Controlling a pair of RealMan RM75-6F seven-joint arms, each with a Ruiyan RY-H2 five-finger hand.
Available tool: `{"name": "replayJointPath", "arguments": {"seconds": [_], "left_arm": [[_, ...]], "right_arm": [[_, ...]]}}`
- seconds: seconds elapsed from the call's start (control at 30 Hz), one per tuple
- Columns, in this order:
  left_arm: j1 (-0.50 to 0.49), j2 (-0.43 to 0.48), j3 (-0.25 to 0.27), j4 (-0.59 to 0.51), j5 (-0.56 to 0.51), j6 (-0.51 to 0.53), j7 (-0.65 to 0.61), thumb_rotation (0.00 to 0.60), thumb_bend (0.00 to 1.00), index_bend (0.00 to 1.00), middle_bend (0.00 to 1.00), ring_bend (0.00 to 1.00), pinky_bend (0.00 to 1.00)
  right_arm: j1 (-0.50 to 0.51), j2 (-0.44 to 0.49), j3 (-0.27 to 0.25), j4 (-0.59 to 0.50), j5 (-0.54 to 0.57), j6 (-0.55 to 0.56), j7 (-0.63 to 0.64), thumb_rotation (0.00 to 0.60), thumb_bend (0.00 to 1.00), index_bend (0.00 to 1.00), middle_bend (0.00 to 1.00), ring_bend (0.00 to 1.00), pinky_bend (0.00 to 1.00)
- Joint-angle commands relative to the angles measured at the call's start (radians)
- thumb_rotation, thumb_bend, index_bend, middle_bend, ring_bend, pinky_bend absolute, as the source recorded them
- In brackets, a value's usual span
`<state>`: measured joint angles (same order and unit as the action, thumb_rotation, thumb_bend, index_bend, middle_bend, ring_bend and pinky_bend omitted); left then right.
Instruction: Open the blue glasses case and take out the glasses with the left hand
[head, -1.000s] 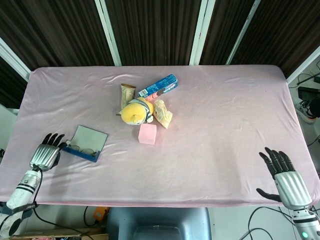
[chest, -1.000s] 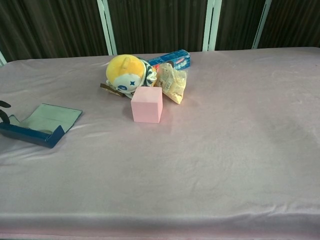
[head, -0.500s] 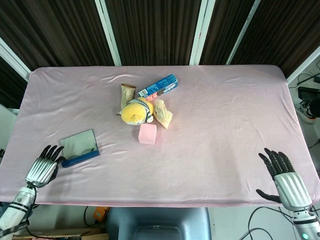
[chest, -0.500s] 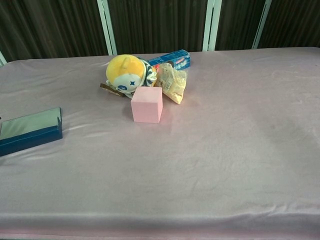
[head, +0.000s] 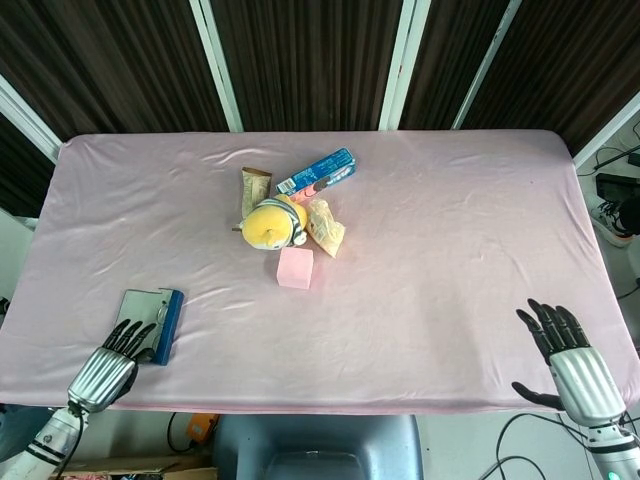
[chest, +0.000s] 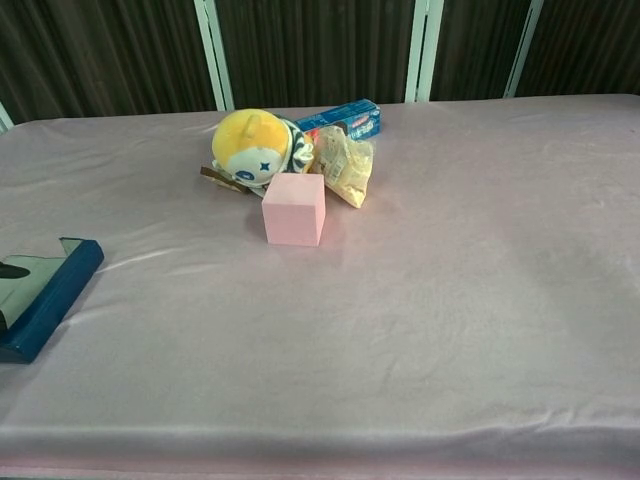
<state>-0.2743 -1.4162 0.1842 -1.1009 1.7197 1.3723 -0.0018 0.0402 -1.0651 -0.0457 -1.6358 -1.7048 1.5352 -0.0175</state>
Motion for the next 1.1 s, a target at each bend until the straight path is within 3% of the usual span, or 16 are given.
{"name": "replayJointPath", "arguments": {"seconds": [0.03,0.27,0.6,0.9,1.1], "left_arm": [[0.004,-0.018,-0.003,-0.024,0.021,0.022,0.028,0.6,0.74,0.36,0.03,0.0,0.0],[-0.015,-0.045,-0.017,-0.101,0.04,-0.004,0.123,0.6,0.72,0.33,0.01,0.0,0.0],[-0.077,-0.072,-0.086,-0.207,-0.035,-0.146,0.283,0.6,0.73,0.29,0.0,0.0,0.0],[-0.121,-0.062,-0.15,-0.231,-0.115,-0.212,0.286,0.6,0.73,0.25,0.0,0.0,0.0],[-0.119,-0.037,-0.15,-0.236,-0.121,-0.198,0.252,0.6,0.73,0.25,0.0,0.0,0.0]], "right_arm": [[-0.003,0.004,-0.003,0.001,-0.006,0.007,0.01,0.6,0.19,0.0,0.0,0.0,0.05],[-0.009,0.019,-0.006,0.01,-0.019,0.03,0.054,0.6,0.19,0.0,0.0,0.0,0.06],[-0.021,0.038,-0.004,0.028,-0.024,0.067,0.119,0.6,0.19,0.0,0.0,0.0,0.07],[-0.022,0.04,0.0,0.033,-0.017,0.065,0.127,0.6,0.19,0.0,0.0,0.0,0.07],[-0.021,0.037,0.0,0.03,-0.016,0.058,0.114,0.6,0.19,0.0,0.0,0.0,0.08]]}}
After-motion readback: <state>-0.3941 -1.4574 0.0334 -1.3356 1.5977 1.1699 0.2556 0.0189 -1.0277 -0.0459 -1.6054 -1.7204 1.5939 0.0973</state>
